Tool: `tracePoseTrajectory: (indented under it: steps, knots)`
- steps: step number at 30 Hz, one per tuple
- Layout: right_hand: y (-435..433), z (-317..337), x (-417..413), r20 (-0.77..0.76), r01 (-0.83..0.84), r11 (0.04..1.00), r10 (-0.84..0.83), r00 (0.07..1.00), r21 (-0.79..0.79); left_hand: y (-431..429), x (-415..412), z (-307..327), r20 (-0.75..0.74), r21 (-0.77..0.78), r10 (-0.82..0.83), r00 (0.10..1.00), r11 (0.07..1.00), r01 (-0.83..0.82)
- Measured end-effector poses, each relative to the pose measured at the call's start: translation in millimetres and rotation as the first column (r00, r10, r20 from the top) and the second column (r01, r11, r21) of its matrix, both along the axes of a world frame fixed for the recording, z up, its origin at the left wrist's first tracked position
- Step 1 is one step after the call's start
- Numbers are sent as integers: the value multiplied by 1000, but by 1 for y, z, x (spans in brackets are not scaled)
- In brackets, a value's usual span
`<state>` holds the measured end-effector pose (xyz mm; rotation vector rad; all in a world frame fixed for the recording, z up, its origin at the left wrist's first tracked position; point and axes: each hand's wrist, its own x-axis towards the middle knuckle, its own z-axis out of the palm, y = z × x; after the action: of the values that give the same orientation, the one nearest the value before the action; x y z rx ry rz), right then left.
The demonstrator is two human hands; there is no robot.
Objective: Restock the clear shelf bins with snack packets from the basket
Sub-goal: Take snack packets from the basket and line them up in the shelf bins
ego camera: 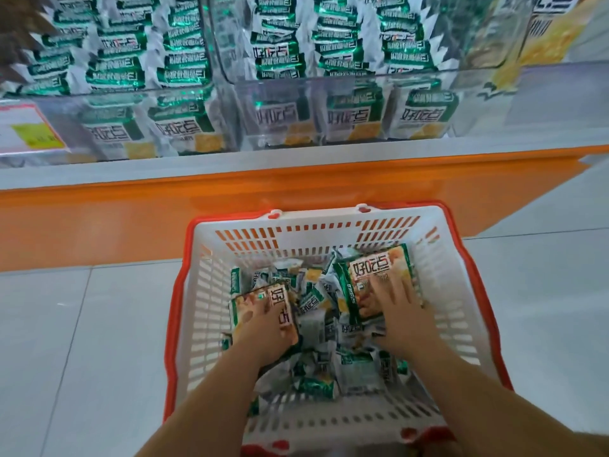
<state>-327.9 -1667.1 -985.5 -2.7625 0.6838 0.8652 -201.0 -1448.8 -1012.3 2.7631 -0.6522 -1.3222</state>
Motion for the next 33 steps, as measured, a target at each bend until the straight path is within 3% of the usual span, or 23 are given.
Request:
tracePoseTrajectory:
  steps: [6,10,13,16,20,22,25,28,30,33]
  knots:
    - [4,12,-11,-162,76,990,-96,982,-122,-3,-8,8,14,22,-30,999,999,30]
    - [4,19,-10,-207,20,995,-39,978,-93,-5,-14,28,-39,-4,-64,997,998,64]
    - [1,34,-3,-93,76,997,-74,993,20,-5,-12,43,-95,-18,-84,992,996,83]
    - [0,70,10,33,139,957,-153,988,254,-11,-7,71,-86,-54,-132,988,990,127]
    - [2,125,33,102,114,915,-166,981,388,-28,5,134,-8,-264,-145,989,955,137]
    - [6,153,43,137,152,834,-262,955,531,-30,12,170,11,-401,-88,996,912,85]
    - [23,200,50,121,200,571,-475,872,796,-20,20,225,-98,-588,11,995,806,-67]
    - [40,235,56,120,128,414,-523,844,901,-3,27,264,-214,-723,17,977,670,-170]
    - [51,254,61,189,39,408,-503,843,912,8,29,277,-264,-778,64,963,575,-251]
    - [71,280,73,343,-72,512,-458,820,856,24,34,287,-342,-835,113,933,419,-357]
